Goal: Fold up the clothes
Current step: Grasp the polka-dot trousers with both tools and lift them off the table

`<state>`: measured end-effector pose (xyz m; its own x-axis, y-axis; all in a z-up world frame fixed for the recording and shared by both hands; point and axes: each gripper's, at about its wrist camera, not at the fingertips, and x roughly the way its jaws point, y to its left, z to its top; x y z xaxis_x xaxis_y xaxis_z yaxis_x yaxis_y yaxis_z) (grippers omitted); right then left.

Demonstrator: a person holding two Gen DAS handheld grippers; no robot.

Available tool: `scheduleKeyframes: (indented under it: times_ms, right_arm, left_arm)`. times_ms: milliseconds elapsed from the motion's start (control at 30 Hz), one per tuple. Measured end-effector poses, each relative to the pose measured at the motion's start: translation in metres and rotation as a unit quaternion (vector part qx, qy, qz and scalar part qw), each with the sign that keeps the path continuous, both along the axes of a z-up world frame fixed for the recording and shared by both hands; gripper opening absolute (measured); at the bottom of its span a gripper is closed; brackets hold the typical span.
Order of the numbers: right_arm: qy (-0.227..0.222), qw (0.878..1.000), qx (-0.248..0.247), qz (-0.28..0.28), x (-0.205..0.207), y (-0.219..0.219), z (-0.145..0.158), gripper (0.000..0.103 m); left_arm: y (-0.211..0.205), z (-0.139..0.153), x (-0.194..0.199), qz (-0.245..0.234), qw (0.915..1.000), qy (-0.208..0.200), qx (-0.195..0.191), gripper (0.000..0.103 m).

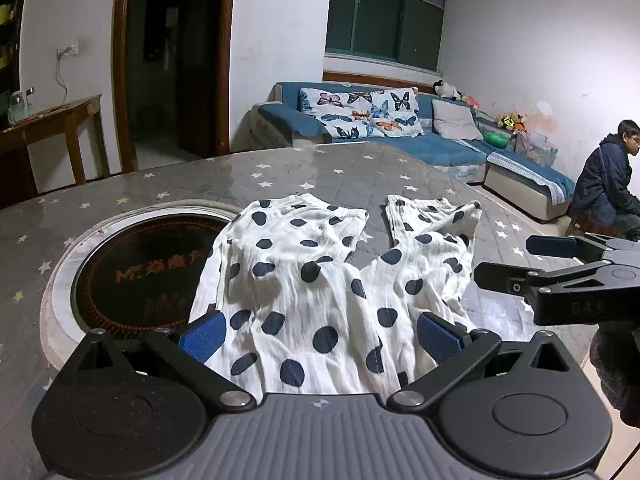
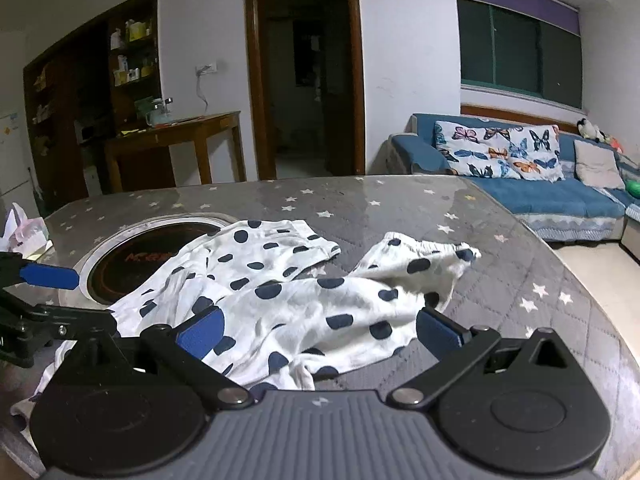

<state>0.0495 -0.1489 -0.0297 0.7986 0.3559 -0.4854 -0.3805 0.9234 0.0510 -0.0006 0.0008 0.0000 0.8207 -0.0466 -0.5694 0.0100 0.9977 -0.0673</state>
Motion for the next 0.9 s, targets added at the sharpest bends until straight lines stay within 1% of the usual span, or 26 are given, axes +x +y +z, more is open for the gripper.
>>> scheduleKeyframes:
  times_ms: [267, 467, 900]
  right_arm:
    - [0.004, 1.0, 0.011, 0.001, -0.001, -0.007, 0.0, 0.103]
    - [0.008, 1.0, 0.014, 0.002, 0.002, -0.01, -0.001, 0.103]
    - [0.021, 1.0, 0.008, 0.0, 0.023, -0.012, 0.0, 0.103]
  left_arm:
    - [0.008, -0.003, -0.007, 0.0, 1.0, 0.002, 0.003, 0.103]
    - [0.005, -0.003, 0.008, 0.003, 0.9995, 0.025, 0.018, 0.103]
    - [0.006, -0.003, 0.033, 0.007, 0.9983, 0.043, 0.038, 0.103]
